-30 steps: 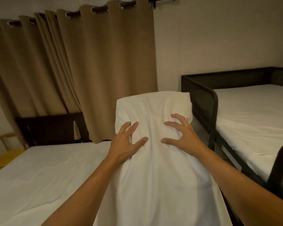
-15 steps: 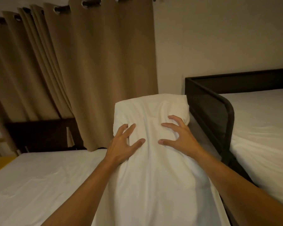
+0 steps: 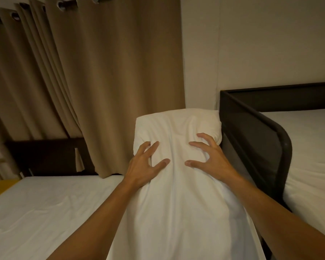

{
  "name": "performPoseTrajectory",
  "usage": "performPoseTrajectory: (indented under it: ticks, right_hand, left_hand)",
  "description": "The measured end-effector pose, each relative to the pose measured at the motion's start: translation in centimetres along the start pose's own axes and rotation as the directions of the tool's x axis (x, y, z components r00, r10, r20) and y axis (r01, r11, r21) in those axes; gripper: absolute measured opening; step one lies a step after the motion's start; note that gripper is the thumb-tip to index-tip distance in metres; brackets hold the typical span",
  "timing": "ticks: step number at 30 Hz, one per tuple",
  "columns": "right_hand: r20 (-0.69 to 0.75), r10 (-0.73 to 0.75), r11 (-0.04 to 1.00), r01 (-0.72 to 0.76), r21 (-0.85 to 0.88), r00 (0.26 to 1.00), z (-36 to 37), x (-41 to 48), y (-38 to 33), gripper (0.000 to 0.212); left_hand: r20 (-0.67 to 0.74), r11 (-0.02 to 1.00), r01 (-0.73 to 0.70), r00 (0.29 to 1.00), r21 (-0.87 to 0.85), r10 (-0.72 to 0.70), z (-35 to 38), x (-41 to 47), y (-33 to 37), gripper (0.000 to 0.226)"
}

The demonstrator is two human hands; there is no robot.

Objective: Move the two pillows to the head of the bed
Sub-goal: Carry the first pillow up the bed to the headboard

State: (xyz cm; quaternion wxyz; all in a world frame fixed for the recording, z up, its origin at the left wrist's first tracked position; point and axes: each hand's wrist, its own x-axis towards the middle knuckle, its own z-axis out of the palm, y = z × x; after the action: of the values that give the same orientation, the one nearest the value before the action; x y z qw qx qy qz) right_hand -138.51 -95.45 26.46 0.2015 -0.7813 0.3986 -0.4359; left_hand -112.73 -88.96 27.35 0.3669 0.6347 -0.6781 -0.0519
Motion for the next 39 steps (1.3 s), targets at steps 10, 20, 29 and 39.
performPoseTrajectory:
  ticks: [10, 20, 29, 39]
  right_hand:
    - [-0.005, -0.041, 0.999, 0.041, 0.013, 0.999, 2.0, 9.9, 5.6, 0.079]
    - [-0.04, -0.024, 0.999, 0.025, 0.025, 0.999, 5.0, 19.6, 10.7, 0.08]
    - [-0.003, -0.074, 0.997, 0.074, 0.017, 0.997, 7.2, 26.8, 16.4, 0.079]
    - [0.053, -0.197, 0.979, 0.194, 0.06, 0.979, 11.1, 34.1, 18.4, 0.078]
  left_hand:
    - [-0.034, 1.0, -0.012, 0.999, 0.016, 0.012, 2.8, 10.1, -3.6, 0.084]
    - [-0.02, 0.999, -0.038, 0.999, 0.004, 0.038, 5.1, 20.9, -8.1, 0.082]
    - [-0.044, 1.0, 0.011, 0.999, -0.005, -0.011, 8.7, 27.1, -11.0, 0.084]
    - [-0.148, 0.993, 0.106, 0.984, 0.059, -0.096, 8.4, 30.4, -14.4, 0.081]
